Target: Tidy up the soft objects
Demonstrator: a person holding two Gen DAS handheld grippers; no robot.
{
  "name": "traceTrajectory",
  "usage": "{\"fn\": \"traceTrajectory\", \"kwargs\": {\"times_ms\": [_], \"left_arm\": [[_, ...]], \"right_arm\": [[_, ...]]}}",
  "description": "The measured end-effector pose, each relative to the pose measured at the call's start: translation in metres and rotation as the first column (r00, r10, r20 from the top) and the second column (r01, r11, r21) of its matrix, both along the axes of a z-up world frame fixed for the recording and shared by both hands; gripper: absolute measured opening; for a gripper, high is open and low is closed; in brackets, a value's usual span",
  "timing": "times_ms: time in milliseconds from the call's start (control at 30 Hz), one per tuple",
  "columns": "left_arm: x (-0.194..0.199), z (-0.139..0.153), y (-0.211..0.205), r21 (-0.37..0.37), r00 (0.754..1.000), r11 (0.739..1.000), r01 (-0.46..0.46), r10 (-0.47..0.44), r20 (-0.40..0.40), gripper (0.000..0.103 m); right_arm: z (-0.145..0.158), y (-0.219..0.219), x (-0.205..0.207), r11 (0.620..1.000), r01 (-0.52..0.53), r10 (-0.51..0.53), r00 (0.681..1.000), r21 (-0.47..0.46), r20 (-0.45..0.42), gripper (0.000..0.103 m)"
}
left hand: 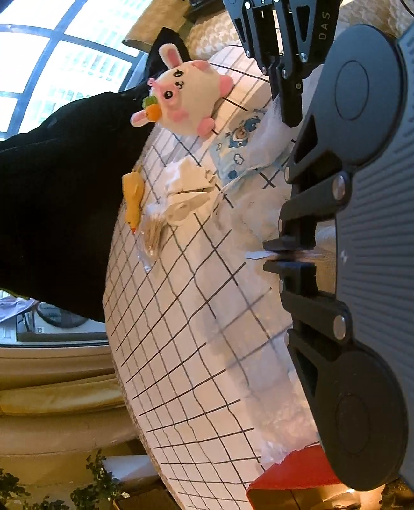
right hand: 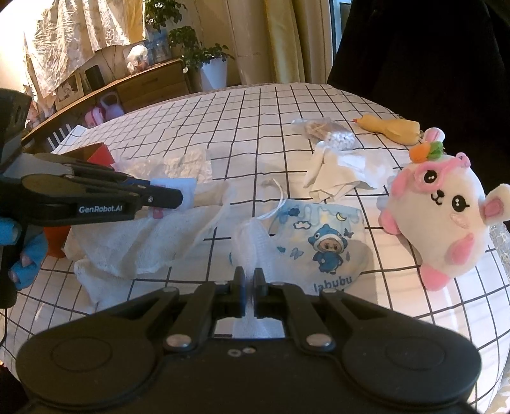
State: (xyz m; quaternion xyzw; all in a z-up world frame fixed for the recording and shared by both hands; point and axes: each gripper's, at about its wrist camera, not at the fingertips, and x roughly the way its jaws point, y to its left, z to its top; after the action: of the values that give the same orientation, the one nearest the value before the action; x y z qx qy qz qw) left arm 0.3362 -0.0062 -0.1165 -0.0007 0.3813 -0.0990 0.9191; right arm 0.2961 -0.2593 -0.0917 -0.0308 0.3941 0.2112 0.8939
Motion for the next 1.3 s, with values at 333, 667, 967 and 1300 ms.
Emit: {"fn": "traceTrajectory", "kwargs": {"times_ms": [333,667,967,1300], "left_arm": [[-0.019,0.031,0.018,-0.092,0.998,0.995,-0.047,0.050,0.027,0.005],[-0.052,0.069,0.045,-0.146,0.995,0.986,-0.084,0.091,0.039,0.005],[-0.082,0.096,0.085,-0.123,0.987,0.982,-0.147,0.154,0.053,0.005],[-0.107,0.111,0.151,-0.081,0.963,0.965,-0.249,0.256,0.083,0.005]], "right_arm": [[0.032,-0.001,-0.017,1.000,0.003,-0.004,0.997,0.019,0.072,0.002],[0.084,0.020,-0.041,0.994,-0.072,0.060,0.989,0.087,0.134,0.002],[0.113,0.077,-0.046,0.972,-0.185,0.162,0.974,0.148,0.156,0.002],[0.136,0.149,-0.035,0.935,-0.287,0.253,0.952,0.209,0.174,0.002]]}}
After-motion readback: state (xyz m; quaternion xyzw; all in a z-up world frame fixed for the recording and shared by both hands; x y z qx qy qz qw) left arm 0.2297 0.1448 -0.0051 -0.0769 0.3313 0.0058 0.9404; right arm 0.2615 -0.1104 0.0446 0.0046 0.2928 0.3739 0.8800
